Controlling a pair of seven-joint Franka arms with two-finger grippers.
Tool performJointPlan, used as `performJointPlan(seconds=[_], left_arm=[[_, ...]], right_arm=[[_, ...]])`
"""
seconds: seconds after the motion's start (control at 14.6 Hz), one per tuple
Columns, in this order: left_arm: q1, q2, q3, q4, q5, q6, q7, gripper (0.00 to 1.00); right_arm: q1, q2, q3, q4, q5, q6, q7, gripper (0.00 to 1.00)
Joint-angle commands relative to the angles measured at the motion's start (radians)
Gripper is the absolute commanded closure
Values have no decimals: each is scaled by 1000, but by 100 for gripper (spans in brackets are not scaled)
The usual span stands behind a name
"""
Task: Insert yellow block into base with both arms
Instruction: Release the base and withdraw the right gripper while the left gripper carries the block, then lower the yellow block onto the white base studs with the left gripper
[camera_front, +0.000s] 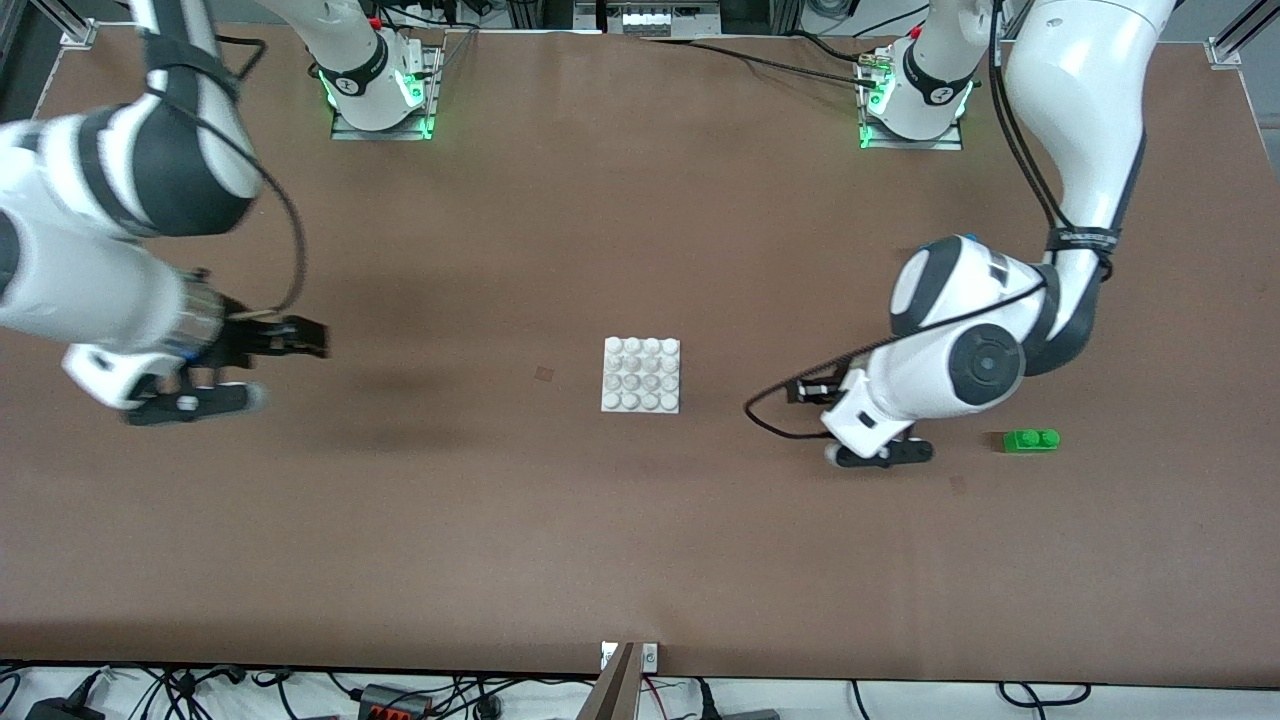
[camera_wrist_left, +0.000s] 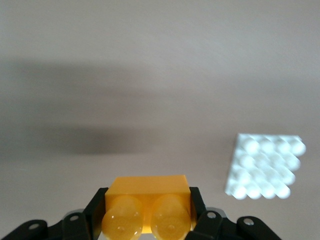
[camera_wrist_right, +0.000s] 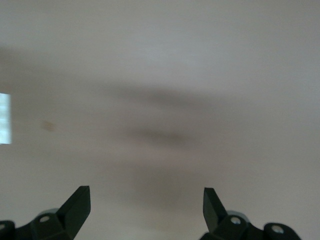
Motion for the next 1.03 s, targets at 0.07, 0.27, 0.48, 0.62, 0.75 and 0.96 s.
performJointPlan(seconds=[0.07,0.27,0.48,0.62,0.75,0.96], left_arm=[[-77,1,-25,-2,-8,44,-104,33],[-181,24,-25,-12,58,156,-285,33],[-269,74,-24,-12,196,253,-474,33],[-310,100,-22,-12,236,305,-509,33],[-330,120,-16,-12,241,354,-543,33],[-332,149,-17,-12,322,411,-572,33]], right_arm=[[-93,-84,1,-28,-42,-11,-66,0],[-139,-112,-19,-22,-31,-91,-68,0],[-187,-178,-4,-27,-42,-99,-69,0],[-195,-279,-4,-96,-42,-148,-72,0],[-217,-312,-4,-140,-42,-183,-68,0],[-227,-380,7,-218,-39,-153,-68,0]])
